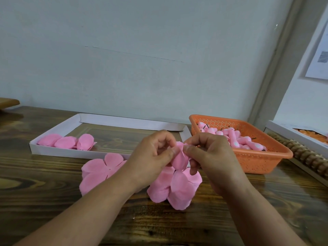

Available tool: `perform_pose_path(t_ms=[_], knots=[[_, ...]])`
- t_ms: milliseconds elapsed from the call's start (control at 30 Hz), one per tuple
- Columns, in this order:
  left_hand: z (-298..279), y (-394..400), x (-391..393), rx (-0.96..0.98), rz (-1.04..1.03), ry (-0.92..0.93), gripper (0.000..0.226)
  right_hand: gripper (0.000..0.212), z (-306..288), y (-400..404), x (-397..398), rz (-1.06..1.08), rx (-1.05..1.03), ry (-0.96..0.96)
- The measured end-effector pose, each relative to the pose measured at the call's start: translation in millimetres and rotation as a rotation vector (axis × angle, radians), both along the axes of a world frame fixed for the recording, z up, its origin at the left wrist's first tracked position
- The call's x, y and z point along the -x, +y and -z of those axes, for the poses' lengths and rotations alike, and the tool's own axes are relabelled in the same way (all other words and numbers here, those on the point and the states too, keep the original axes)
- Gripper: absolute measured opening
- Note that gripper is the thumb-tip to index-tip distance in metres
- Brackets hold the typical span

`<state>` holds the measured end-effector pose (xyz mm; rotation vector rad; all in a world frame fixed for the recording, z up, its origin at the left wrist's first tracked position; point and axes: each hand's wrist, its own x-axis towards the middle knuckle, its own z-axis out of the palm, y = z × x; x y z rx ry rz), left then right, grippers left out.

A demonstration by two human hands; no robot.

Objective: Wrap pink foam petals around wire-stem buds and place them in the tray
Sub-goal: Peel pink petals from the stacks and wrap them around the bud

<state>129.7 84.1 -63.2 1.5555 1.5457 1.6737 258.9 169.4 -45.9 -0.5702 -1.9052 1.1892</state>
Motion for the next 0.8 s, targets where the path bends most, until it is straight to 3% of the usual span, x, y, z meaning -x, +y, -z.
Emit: perform_pose_path(t_ms=[400, 467, 533, 600, 733, 800], knots=[[1.0, -0.1, -5.1, -0.006, -0.082, 0.031, 0.006, 0.014, -2.1, -3.5, -0.9, -0.09, 0.011, -0.02], [1.7, 0.6, -6.2, -0.005, -0.101, 0.034, 0.008, 0.019, -1.1, -3.8, 0.1, -0.047, -0.008, -0.061], [3.7, 1.9, -7.6, 0.0, -0.111, 0.021, 0.009, 0.008, 0.9, -2.2, 2.2, 0.018, -0.027, -0.071], [5.0, 3.1, -8.1, 0.023, -0.087, -0.064, 0.014, 0.005, 2.2, 1.2, 2.6, 0.068, -0.014, -0.053], [4.1, 4.6, -5.2, 0.077, 0.014, -0.44, 0.017, 0.004, 0.8, 7.3, -0.4, 0.096, 0.017, -0.015], [4.1, 4.9, -4.1, 0.096, 0.01, -0.483, 0.013, 0.005, 1.3, 7.9, -0.5, 0.087, 0.023, -0.011]])
